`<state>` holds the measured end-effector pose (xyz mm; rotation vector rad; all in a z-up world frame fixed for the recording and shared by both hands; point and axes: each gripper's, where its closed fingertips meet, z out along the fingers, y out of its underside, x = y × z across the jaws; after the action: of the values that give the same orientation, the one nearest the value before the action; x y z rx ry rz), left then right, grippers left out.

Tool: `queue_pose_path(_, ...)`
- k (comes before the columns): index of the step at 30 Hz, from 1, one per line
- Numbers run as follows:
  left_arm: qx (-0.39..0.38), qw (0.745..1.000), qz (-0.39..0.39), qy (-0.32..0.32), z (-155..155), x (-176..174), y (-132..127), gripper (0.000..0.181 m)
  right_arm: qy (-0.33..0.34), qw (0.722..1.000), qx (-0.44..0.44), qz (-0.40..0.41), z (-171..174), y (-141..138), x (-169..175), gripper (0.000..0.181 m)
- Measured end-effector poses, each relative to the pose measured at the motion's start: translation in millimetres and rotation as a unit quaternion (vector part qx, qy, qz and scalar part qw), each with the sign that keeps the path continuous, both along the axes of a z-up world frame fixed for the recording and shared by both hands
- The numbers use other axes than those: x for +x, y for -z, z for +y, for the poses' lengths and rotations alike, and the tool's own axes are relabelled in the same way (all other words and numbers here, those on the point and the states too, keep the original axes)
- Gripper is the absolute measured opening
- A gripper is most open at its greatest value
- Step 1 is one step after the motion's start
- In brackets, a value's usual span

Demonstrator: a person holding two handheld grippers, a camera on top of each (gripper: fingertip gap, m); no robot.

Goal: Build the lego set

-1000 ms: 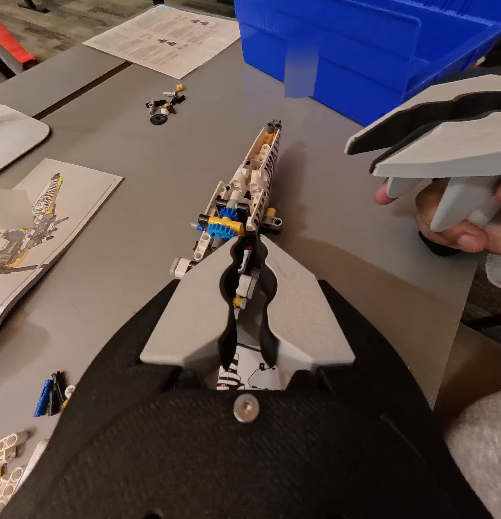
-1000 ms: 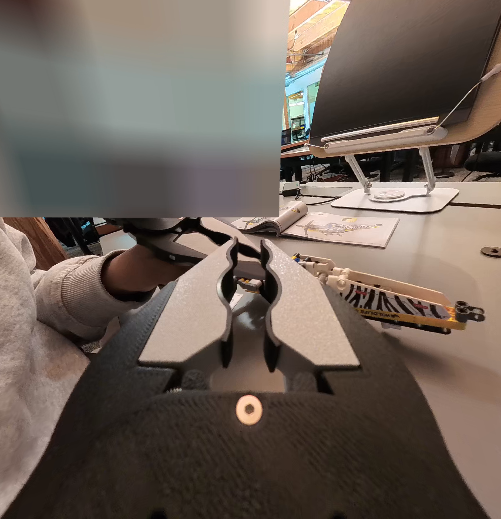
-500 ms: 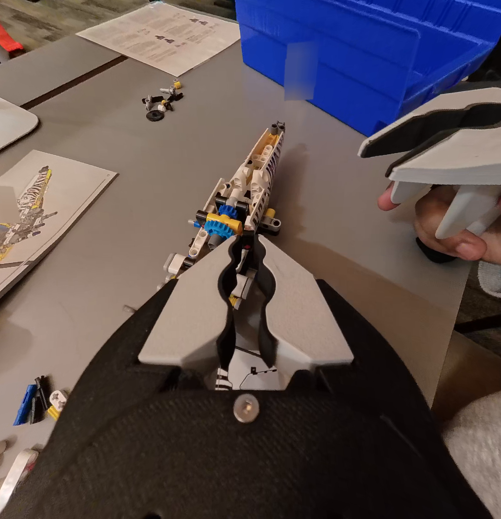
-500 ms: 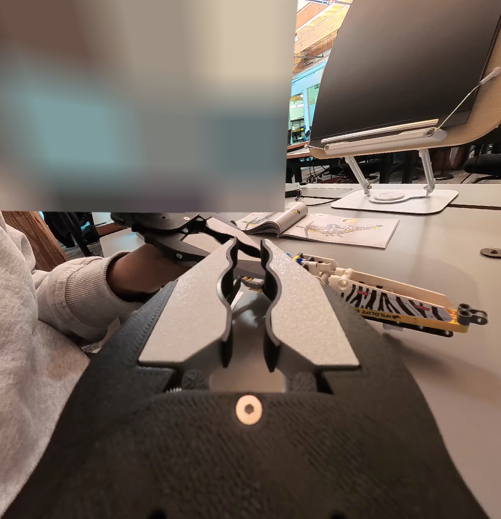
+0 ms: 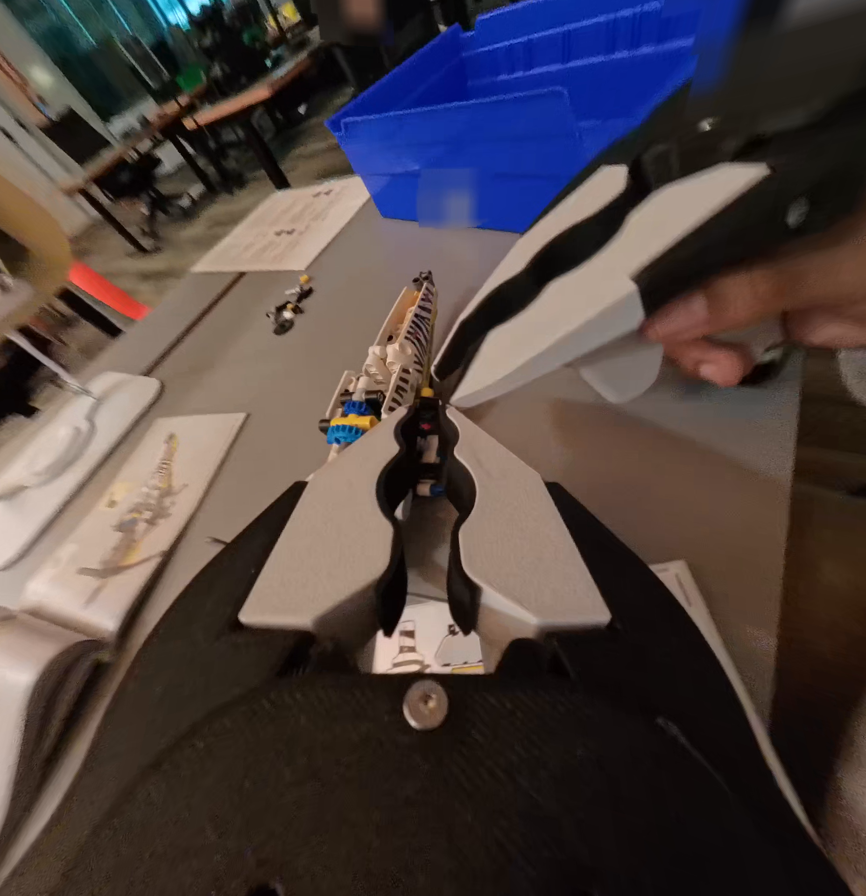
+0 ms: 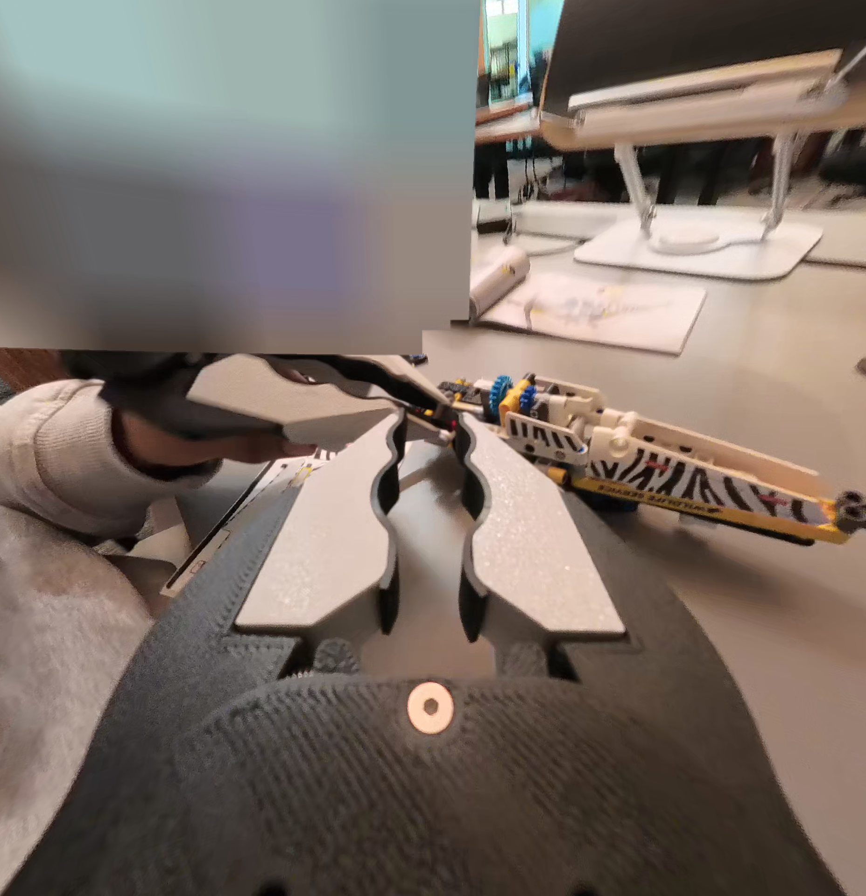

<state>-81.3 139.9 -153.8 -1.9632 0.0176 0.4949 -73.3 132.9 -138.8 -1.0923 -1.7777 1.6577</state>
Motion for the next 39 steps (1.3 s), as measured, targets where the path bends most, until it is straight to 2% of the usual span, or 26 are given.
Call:
queue_pose_path(4, -0.016, 0.992, 0.122, -0.011, -10, 4, -3, 0.006, -0.028, 0.999, -0.008, -0.040, -11, 1, 5, 0.012)
queue_pose_path(11, -0.037, 0.967, 0.252, -0.025, -19, 7, -6, 0.006, -0.029, 0.998, 0.017, -0.054, -20, 4, 9, 0.010)
queue_pose_path(16, -0.038, 0.964, 0.263, -0.016, -25, 14, -5, 0.006, -0.019, 0.999, -0.002, -0.051, -22, 0, 15, 0.012)
queue_pose_path(20, -0.028, 0.968, 0.249, -0.009, -30, 22, -4, 0.005, -0.021, 0.998, 0.022, -0.060, -30, 6, 17, 0.010)
queue_pose_path(28, -0.022, 0.963, 0.269, -0.019, -39, 27, -6, 0.006, -0.029, 0.996, 0.062, -0.054, -42, 6, 20, 0.006)
queue_pose_path(33, 0.046, 0.980, 0.196, -0.012, -44, 33, -15, 0.012, -0.014, 0.996, 0.079, -0.032, -39, -2, 18, 0.005)
queue_pose_path(36, 0.097, 0.995, 0.022, 0.022, -48, 40, -15, 0.007, -0.033, 0.998, 0.046, -0.033, -43, -7, 20, 0.006)
queue_pose_path(38, 0.163, 0.976, -0.129, 0.060, -51, 45, -26, 0.009, -0.053, 0.998, -0.003, -0.033, -46, -14, 23, 0.005)
queue_pose_path(39, 0.198, 0.955, -0.207, 0.084, -54, 47, -34, 0.012, -0.063, 0.997, -0.035, -0.030, -47, -19, 25, 0.005)
